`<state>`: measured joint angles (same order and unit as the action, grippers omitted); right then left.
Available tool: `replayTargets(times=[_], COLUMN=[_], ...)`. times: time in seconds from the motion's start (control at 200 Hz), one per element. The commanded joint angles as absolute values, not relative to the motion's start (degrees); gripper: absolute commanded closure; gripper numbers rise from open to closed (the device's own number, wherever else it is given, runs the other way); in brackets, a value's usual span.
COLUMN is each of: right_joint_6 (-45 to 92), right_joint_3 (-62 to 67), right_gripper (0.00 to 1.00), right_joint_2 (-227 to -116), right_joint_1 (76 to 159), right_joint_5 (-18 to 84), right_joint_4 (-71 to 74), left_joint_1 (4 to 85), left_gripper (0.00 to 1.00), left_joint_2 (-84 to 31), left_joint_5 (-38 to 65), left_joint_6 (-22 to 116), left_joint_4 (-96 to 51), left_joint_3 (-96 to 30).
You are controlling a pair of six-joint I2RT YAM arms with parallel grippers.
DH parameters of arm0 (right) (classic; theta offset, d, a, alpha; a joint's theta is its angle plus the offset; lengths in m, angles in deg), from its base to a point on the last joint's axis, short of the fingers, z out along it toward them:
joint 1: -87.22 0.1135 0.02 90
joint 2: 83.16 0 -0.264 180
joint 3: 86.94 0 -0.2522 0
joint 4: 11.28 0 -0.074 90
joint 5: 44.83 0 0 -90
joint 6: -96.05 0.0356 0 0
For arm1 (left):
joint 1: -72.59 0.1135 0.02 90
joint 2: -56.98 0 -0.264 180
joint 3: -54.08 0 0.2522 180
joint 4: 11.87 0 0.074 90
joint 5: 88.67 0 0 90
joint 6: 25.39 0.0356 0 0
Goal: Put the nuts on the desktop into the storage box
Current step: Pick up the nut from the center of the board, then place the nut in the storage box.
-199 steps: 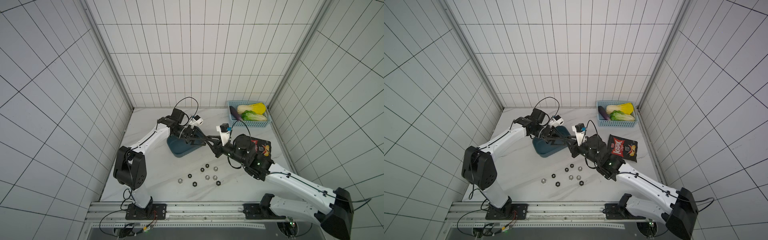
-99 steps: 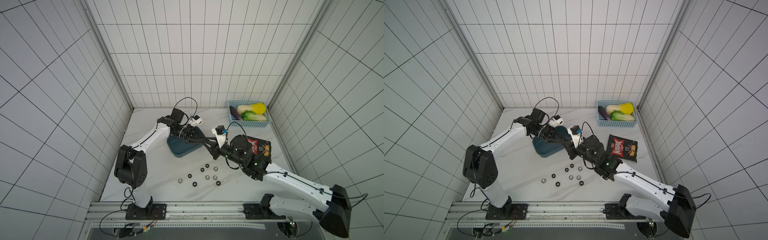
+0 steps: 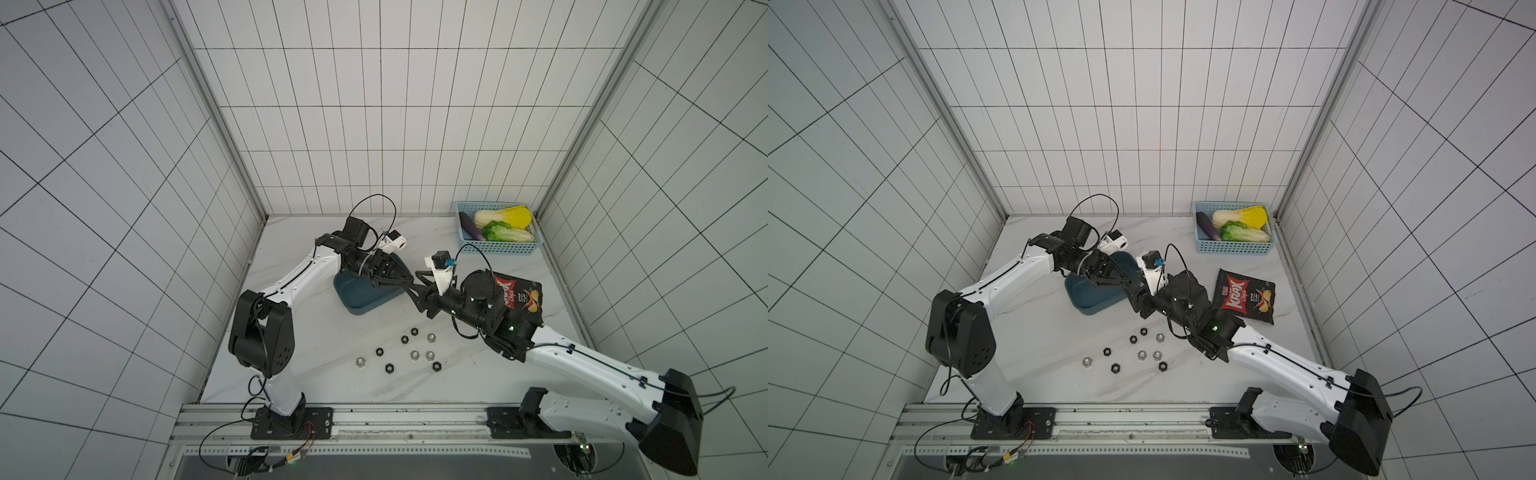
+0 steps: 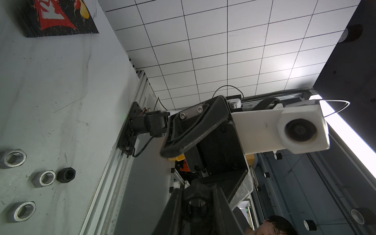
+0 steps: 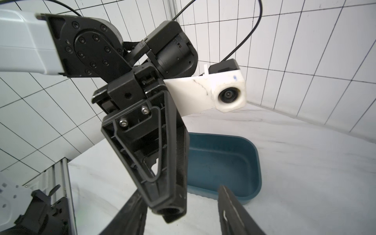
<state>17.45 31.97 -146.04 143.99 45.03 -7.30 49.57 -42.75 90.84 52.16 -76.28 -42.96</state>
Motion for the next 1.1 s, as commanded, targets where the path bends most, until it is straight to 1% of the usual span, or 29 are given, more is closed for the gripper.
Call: replayTargets(times=[0.0,0.14,0.27,0.34,0.405,0.59,0.765,0.815,0.965,1.1], right_joint_6=[17.4,16.9,16.9,17.9,19.6,24.1,27.3,27.7,27.8,28.2], right_joint_3=[31.8,31.0,29.4,29.4,29.6,31.1,32.5,32.7,32.7,33.2], right_gripper=[0.36,0.31,0.26,0.23,0.23,0.22,0.22,0.22,0.21,0.21], right_joint_2=[-143.6,-142.7,-144.1,-145.0,-145.8,-148.6,-151.9,-152.9,-154.8,-155.6], right_joint_1=[144.4,144.3,144.3,144.3,144.3,144.4,144.5,144.5,144.5,144.5], right_joint_5=[47.4,46.4,45.7,45.9,46.9,47.5,47.5,47.8,49.1,50.6], right_joint_4=[-5.8,-0.7,5.4,6.9,7.4,6.0,2.4,1.6,1.0,0.3], left_joint_1=[51.9,56.3,60.6,61.9,62.1,60.7,57.4,56.3,53.3,51.8], left_gripper=[0.92,0.92,0.91,0.91,0.9,0.9,0.9,0.9,0.9,0.9], left_joint_2=[-41.1,-41.7,-42.8,-43.3,-43.4,-42.7,-42.2,-42.7,-45.9,-50.2], left_joint_5=[88.3,82.5,74.8,69.2,61.8,39.8,23.9,20.5,14.8,11.2], left_joint_6=[52.9,53.0,54.6,57.4,60.9,66.2,69.9,70.4,71.3,71.6], left_joint_4=[-74.2,-73.7,-72.6,-72.6,-72.6,-65.3,-57.4,-56.1,-55.9,-56.3], left_joint_3=[-42.8,-43.4,-43.7,-44.0,-44.1,-40.6,-36.1,-35.7,-37.2,-39.8])
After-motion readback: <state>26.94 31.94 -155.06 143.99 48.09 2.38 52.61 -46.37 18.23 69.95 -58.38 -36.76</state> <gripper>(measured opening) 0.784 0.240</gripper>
